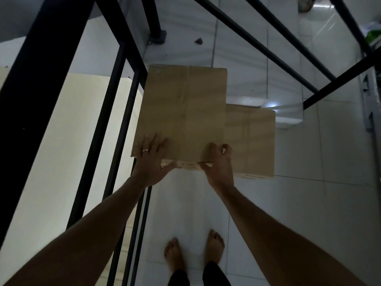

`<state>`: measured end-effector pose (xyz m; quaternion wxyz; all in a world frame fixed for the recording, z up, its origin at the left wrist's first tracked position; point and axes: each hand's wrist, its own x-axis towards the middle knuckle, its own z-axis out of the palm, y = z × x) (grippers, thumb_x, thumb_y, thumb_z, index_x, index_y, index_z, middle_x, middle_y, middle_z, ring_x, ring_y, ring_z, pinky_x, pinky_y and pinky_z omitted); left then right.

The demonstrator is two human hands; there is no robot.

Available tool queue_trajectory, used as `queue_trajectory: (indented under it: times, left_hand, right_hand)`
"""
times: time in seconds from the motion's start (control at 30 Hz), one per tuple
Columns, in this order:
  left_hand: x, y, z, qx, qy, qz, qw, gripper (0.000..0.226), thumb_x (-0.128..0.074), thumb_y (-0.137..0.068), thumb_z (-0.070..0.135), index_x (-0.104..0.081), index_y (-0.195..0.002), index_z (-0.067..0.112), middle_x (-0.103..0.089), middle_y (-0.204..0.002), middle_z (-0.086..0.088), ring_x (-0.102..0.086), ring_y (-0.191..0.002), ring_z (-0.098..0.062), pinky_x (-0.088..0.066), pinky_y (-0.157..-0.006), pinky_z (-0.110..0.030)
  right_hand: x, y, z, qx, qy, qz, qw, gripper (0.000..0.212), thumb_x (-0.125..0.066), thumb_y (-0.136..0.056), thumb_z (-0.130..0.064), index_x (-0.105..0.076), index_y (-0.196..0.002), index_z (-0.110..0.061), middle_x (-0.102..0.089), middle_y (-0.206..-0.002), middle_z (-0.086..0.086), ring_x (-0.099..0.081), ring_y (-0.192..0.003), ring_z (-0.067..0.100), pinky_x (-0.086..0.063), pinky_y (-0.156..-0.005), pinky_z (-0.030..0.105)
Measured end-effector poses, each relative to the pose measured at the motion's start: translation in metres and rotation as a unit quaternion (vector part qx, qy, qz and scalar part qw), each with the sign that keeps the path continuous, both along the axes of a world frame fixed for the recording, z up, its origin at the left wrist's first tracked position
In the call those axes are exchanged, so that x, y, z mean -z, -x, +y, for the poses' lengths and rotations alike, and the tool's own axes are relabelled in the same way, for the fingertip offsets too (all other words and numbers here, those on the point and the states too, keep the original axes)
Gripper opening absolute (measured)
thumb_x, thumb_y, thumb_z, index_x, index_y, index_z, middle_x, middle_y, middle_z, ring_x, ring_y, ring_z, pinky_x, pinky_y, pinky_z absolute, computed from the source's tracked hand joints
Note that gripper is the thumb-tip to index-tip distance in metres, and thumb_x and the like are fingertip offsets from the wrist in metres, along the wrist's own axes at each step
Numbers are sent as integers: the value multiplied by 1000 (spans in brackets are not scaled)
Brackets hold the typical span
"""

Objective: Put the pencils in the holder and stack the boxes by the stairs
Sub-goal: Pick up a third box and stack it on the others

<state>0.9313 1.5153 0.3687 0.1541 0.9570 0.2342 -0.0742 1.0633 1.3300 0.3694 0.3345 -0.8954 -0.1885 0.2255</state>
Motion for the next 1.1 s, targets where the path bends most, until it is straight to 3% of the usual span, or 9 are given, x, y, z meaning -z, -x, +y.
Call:
queue_trajectory:
  times: [0.07, 0.27, 0.63, 0.77, 0.97, 1.1]
  left_hand:
    - [10, -4, 2, 17, -23, 28, 999, 104, -27, -74, 86, -26, -152, 18, -14, -160, -17, -3, -146, -47, -1, -113, -67]
    - [24, -7, 12, 7, -13, 42, 999, 96, -11, -80, 84, -11, -155, 25, 2, -163, -12, 10, -145, -45, 8, -111, -63]
    - [25, -10, 26, 90, -60, 59, 992, 82, -13, -84, 74, -2, -154, 33, 9, -162, -11, 12, -147, -38, 1, -112, -67]
    - [25, -11, 27, 88, -55, 54, 993, 81, -25, -86, 70, -3, -154, 33, 7, -163, -10, 11, -147, -38, 0, -112, -67]
    - [2, -11, 15, 87, -47, 46, 994, 90, -36, -86, 72, -4, -155, 24, 7, -162, -15, 7, -148, -37, 5, -115, -59]
    - [-29, 1, -13, 67, -8, -8, 998, 92, -44, -86, 68, -13, -155, 16, 1, -162, -14, 3, -148, -36, 9, -115, -49]
  right_hand:
    - [0, -3, 7, 6, -3, 4, 1000, 72, -82, -76, -23, -41, -136, -22, -22, -148, 9, -43, -130, 32, -47, -103, 44]
    - [4, -5, 10, -6, 4, -11, 1000, 69, -84, -73, -24, -45, -130, -18, -26, -145, 12, -48, -124, 34, -49, -100, 44]
    - [5, 10, -3, -7, 16, -39, 999, 46, -74, -85, -23, -55, -125, -12, -33, -139, 9, -55, -116, 25, -51, -99, 37]
    - [7, 10, 2, -10, 22, -43, 999, 49, -74, -85, -22, -52, -128, -11, -32, -140, 10, -54, -118, 26, -56, -91, 41]
    - [-10, 25, -4, -31, 92, -75, 992, 78, -72, -83, -41, -31, -143, -13, -19, -155, 13, -37, -133, 33, -51, -96, 46]
    - [-43, 34, -17, -38, 100, -109, 988, 76, -66, -85, -49, -32, -145, -17, -21, -154, 14, -33, -135, 35, -43, -103, 46]
